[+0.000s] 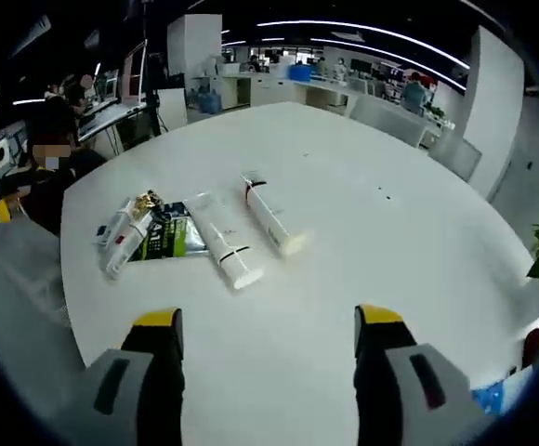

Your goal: Arrange the skincare products in the storage area until every visible bottle or jar stands upright without overlapping.

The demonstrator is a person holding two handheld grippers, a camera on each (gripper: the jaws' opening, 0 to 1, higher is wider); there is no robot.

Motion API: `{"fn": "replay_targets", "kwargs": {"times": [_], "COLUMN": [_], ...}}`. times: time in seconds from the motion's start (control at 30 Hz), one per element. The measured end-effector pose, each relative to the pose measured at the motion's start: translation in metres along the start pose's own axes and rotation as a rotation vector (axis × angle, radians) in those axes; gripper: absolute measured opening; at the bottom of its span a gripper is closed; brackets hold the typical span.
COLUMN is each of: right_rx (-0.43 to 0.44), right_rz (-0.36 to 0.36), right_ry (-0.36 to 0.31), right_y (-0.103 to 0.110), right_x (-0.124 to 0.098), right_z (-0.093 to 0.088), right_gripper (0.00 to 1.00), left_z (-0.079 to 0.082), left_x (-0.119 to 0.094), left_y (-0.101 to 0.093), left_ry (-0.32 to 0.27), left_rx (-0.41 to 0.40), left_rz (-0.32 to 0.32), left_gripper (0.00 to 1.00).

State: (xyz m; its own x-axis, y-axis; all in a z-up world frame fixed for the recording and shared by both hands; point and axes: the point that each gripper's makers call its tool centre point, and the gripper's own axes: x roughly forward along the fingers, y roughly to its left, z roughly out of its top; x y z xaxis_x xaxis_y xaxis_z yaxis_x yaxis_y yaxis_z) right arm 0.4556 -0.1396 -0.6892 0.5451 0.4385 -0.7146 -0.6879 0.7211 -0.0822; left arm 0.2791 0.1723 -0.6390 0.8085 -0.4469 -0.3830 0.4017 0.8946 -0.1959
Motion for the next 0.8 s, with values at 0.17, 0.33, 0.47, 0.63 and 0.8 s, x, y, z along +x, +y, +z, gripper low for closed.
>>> {"fn": "replay_targets", "kwargs": {"times": [0.17, 0.33, 0.47, 0.63, 0.8], "right_rx": [-0.017, -0.039, -0.068, -0.081, -0.069], "right_rz": [0.011, 0.040, 0.058, 0.068, 0.077], "right_ry": [0.018, 0.040, 0.051, 0.054, 0.045], "right_y": [-0.012, -0.019, -0.021, -0.029, -0.036], "right_x": [0.016, 0.037, 0.051, 0.066, 0.083], "right_z": [0.008, 0.015, 0.020, 0.028, 0.038], "right_gripper": [0.74, 0.72, 0.69, 0.66, 0.63], "left_z": [-0.002, -0.003, -0.005, -0.006, -0.008], "left_x": [0.000, 0.000, 0.001, 0.001, 0.001], "left_y": [0.002, 0.002, 0.004, 0.005, 0.004], "left_ry": [0.013, 0.020, 0.031, 0.038, 0.045], "left_rx": [0.000, -0.006, -0.005, -0.015, -0.014], "left_rz": [0.010, 0.013, 0.018, 0.017, 0.007], "left_gripper": [0.89, 0.89, 0.87, 0.87, 0.87]}}
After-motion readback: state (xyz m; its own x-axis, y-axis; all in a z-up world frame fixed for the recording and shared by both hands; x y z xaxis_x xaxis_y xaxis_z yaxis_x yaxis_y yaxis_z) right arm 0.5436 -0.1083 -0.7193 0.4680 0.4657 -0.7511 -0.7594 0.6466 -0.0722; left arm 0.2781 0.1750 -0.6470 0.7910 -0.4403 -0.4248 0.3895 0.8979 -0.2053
